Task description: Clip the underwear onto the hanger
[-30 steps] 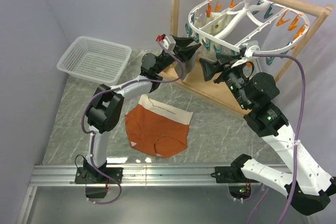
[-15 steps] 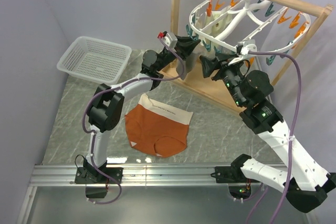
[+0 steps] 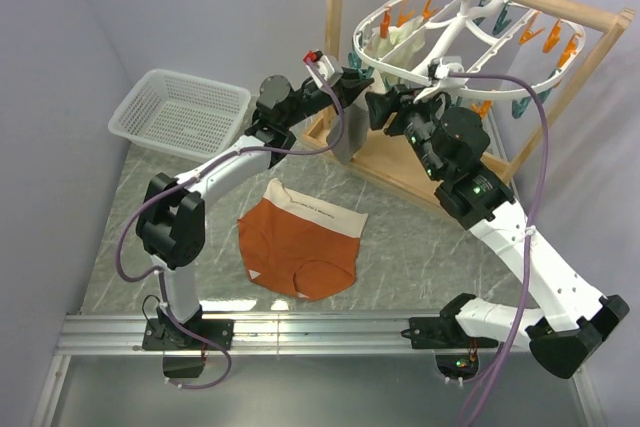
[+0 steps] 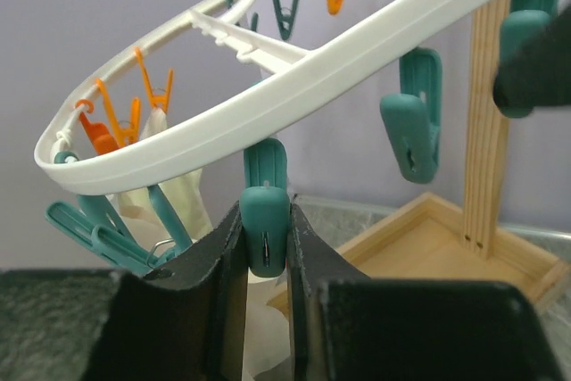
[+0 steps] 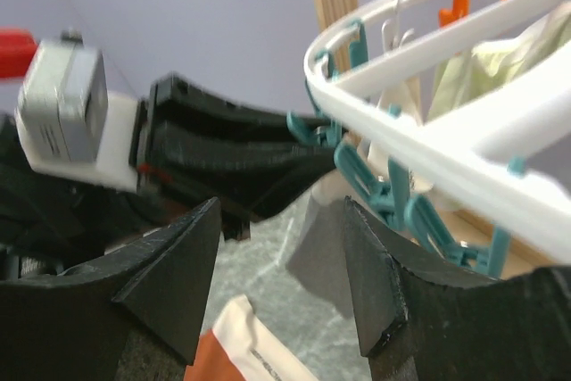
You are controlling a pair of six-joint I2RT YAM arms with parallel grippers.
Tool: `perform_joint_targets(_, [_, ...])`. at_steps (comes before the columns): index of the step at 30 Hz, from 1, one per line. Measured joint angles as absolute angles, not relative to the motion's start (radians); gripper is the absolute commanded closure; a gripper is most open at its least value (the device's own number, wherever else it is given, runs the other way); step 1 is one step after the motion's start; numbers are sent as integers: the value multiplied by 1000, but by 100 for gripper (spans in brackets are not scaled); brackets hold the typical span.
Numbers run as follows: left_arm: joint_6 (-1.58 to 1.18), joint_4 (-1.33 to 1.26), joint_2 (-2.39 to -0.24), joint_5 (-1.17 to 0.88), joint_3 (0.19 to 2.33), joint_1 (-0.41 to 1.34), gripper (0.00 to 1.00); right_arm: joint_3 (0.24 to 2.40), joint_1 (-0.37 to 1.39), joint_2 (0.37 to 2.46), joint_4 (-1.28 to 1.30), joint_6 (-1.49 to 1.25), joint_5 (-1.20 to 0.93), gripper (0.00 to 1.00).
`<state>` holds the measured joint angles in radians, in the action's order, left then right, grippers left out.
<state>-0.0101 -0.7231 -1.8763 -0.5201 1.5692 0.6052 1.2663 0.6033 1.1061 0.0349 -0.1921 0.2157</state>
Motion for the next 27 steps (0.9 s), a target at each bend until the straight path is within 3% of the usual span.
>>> perform_joint_targets(11, [78, -475, -1845, -591, 1647, 606, 100, 1342, 571, 1184, -27, -267, 192, 36])
perform_joint_targets(27, [86, -443, -1840, -618, 1650, 606, 100, 1382, 566, 1262, 11, -319, 216, 36])
